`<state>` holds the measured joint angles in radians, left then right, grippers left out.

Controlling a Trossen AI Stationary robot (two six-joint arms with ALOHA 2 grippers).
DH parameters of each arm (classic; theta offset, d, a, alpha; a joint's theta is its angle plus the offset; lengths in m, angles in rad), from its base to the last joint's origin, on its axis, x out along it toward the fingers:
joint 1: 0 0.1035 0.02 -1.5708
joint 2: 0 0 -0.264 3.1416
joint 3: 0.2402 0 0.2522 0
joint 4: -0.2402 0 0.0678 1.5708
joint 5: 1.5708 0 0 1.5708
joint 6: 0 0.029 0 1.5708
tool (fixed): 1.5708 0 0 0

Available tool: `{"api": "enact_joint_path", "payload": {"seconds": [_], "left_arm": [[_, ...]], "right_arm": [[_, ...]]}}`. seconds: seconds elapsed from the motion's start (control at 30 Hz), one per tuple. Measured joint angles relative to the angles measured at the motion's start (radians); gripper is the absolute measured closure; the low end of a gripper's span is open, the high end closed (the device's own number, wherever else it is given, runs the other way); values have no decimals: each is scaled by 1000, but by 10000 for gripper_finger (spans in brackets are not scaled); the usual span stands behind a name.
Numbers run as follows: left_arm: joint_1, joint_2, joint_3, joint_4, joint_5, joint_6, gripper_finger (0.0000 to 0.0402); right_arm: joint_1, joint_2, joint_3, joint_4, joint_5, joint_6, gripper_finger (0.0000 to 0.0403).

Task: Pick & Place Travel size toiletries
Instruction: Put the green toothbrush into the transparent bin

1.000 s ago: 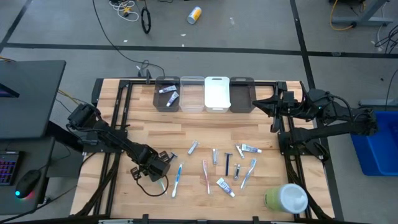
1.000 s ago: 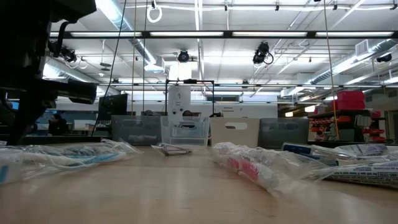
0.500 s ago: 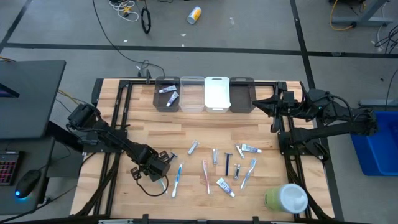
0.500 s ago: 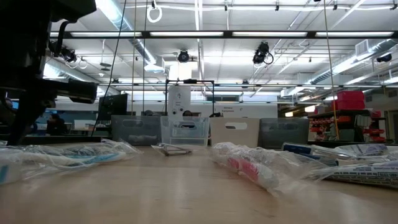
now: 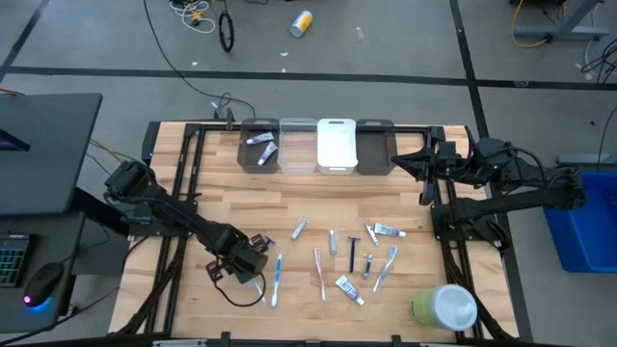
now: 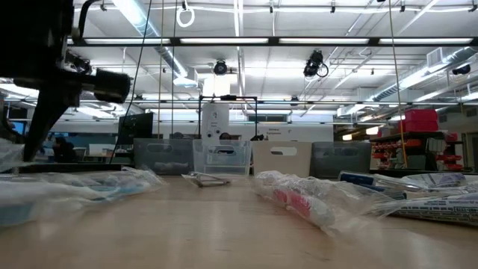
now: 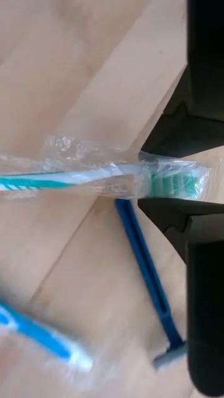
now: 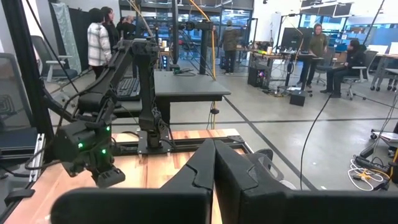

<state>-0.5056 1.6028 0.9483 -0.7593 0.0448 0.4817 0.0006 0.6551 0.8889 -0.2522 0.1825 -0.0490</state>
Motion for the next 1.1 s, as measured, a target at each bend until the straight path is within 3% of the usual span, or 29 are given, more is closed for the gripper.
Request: {"api": "enact_joint_path", "payload": {"seconds": [0.3,0.57,1.1], "left_arm": [[0,0,55,-30,-3,0,306],[16,0,147,-115,-76,58,306],[268,0,456,-194,-212,50,308]], "right_arm": [[0,0,0,0,0,0,393],[0,0,0,0,0,0,393],[0,0,0,1,0,0,393]]}}
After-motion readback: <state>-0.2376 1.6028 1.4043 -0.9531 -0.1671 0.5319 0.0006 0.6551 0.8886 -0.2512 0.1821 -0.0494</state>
